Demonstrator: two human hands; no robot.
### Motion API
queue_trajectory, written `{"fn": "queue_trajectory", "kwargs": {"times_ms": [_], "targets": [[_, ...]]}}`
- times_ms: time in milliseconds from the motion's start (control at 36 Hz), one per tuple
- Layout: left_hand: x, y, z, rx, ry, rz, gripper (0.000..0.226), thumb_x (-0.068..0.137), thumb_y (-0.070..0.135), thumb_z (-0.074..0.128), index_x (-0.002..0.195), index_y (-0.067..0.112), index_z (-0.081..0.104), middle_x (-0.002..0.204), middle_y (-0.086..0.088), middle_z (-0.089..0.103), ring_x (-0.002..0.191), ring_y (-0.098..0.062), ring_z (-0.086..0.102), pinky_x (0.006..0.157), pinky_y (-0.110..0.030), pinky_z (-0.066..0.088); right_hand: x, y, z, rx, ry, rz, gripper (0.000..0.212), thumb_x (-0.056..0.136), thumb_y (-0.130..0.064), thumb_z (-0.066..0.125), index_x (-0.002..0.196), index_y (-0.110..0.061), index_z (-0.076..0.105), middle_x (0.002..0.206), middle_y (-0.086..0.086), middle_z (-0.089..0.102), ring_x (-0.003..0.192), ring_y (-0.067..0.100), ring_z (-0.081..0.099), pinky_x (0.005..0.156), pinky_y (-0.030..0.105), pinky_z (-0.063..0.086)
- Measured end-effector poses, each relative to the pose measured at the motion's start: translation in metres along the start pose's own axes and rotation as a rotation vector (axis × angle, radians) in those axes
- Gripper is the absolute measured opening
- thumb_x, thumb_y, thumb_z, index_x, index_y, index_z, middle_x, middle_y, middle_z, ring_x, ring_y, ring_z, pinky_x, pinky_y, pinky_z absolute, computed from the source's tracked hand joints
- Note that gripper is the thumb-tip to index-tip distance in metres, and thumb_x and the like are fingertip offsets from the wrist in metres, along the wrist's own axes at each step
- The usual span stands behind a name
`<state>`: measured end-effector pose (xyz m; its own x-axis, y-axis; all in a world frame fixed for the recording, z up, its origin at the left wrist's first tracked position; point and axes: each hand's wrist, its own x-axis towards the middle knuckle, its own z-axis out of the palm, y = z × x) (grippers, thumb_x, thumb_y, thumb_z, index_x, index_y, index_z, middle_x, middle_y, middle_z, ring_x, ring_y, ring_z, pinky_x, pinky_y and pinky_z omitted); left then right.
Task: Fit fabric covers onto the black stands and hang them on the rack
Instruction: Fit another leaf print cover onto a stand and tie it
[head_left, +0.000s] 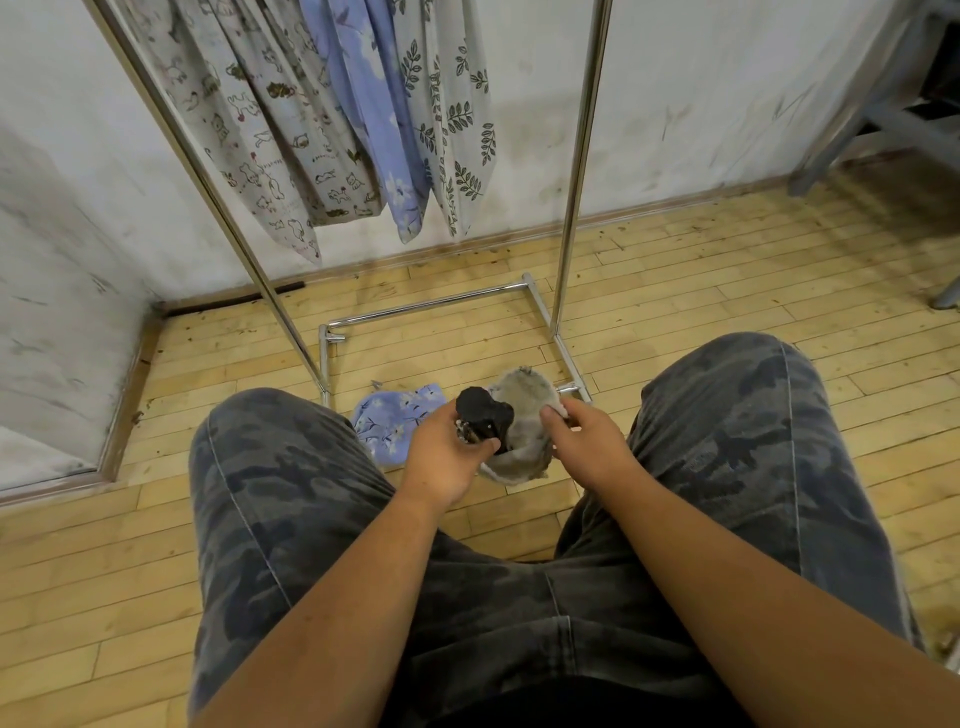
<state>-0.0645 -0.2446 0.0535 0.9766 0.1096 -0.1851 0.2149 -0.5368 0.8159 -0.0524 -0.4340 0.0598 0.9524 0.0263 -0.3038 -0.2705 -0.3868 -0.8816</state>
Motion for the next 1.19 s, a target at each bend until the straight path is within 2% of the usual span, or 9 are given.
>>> {"fn": "queue_trajectory", "kwargs": {"times_ms": [167,333,500,750,861,944,1056,1111,1194], "targets": [[-0.003,0.004,0.005,0.032,0.007,0.057,0.037,0.083,0.017,0.082,0.117,0.021,0.070,0.111,0.005,0.072,0.101,-0.013,0.064,0.087,-0.027,0.049,-0.002,-0.001,0.002,0.061,-0.085,-0.067,0.022,0.104,-0.038,0.056,0.098,-0.023,0.069,0.102,0.002,0.074,0.100,0.022,0.072,0.090,0.054,0.059],[-0.002,0.001,0.004,0.061,0.027,0.043,0.032,0.084,0.021,0.082,0.114,0.019,0.072,0.107,0.004,0.073,0.098,-0.013,0.066,0.082,-0.024,0.049,-0.005,-0.006,0.001,0.059,-0.089,-0.087,0.020,0.104,-0.039,0.056,0.105,-0.024,0.070,0.103,-0.001,0.075,0.098,0.016,0.072,0.087,0.048,0.062],[-0.004,0.007,0.005,0.038,-0.065,0.031,0.041,0.087,0.015,0.078,0.125,0.020,0.063,0.116,0.011,0.062,0.107,-0.009,0.056,0.087,-0.022,0.040,-0.004,-0.003,0.002,-0.122,-0.010,-0.151,0.019,0.101,-0.034,0.061,0.083,-0.028,0.063,0.105,0.000,0.055,0.100,0.013,0.061,0.089,0.026,0.048],[-0.004,0.005,-0.002,-0.161,-0.040,-0.023,0.051,0.096,0.001,0.060,0.140,0.027,0.059,0.123,0.018,0.059,0.119,-0.007,0.056,0.105,-0.035,0.050,0.001,0.006,-0.004,-0.130,0.127,-0.004,0.029,0.100,-0.037,0.062,0.096,-0.010,0.073,0.089,0.008,0.073,0.088,0.027,0.069,0.080,0.048,0.061],[-0.002,0.006,-0.003,-0.225,0.005,-0.075,0.043,0.101,0.009,0.057,0.136,0.035,0.058,0.117,0.023,0.059,0.088,0.007,0.060,0.074,-0.015,0.051,0.002,0.007,-0.002,-0.134,0.156,-0.002,0.032,0.098,-0.036,0.064,0.086,-0.007,0.072,0.081,0.016,0.069,0.068,0.021,0.060,0.064,0.036,0.051],[-0.001,0.006,-0.004,-0.308,0.037,-0.148,0.037,0.102,0.012,0.053,0.124,0.041,0.063,0.089,0.010,0.071,0.057,-0.011,0.056,0.051,-0.022,0.046,0.007,0.012,-0.001,-0.144,0.195,0.014,0.031,0.093,-0.038,0.067,0.071,-0.017,0.069,0.089,0.014,0.061,0.068,0.016,0.052,0.062,0.026,0.042],[0.003,0.005,-0.007,-0.393,0.114,-0.197,0.030,0.104,0.020,0.051,0.119,0.032,0.074,0.094,0.000,0.075,0.067,-0.010,0.066,0.068,-0.030,0.058,0.004,0.007,0.000,-0.165,0.216,0.025,0.022,0.092,-0.042,0.068,0.073,-0.031,0.070,0.118,0.008,0.057,0.091,0.021,0.065,0.071,0.029,0.053],[0.004,0.003,-0.008,-0.391,0.127,-0.198,0.027,0.103,0.023,0.055,0.119,0.032,0.075,0.095,-0.001,0.076,0.074,-0.012,0.069,0.077,-0.034,0.061,0.003,0.005,-0.001,-0.167,0.193,0.006,0.021,0.094,-0.041,0.065,0.080,-0.027,0.072,0.106,0.009,0.068,0.098,0.025,0.068,0.076,0.035,0.060],[0.004,-0.002,-0.008,-0.294,0.142,-0.181,0.032,0.099,0.017,0.056,0.121,0.034,0.072,0.100,0.010,0.071,0.079,-0.010,0.068,0.082,-0.037,0.062,-0.001,0.002,-0.002,-0.178,0.149,0.015,0.024,0.101,-0.034,0.060,0.087,-0.017,0.068,0.081,-0.001,0.067,0.079,0.017,0.064,0.063,0.028,0.050]]}}
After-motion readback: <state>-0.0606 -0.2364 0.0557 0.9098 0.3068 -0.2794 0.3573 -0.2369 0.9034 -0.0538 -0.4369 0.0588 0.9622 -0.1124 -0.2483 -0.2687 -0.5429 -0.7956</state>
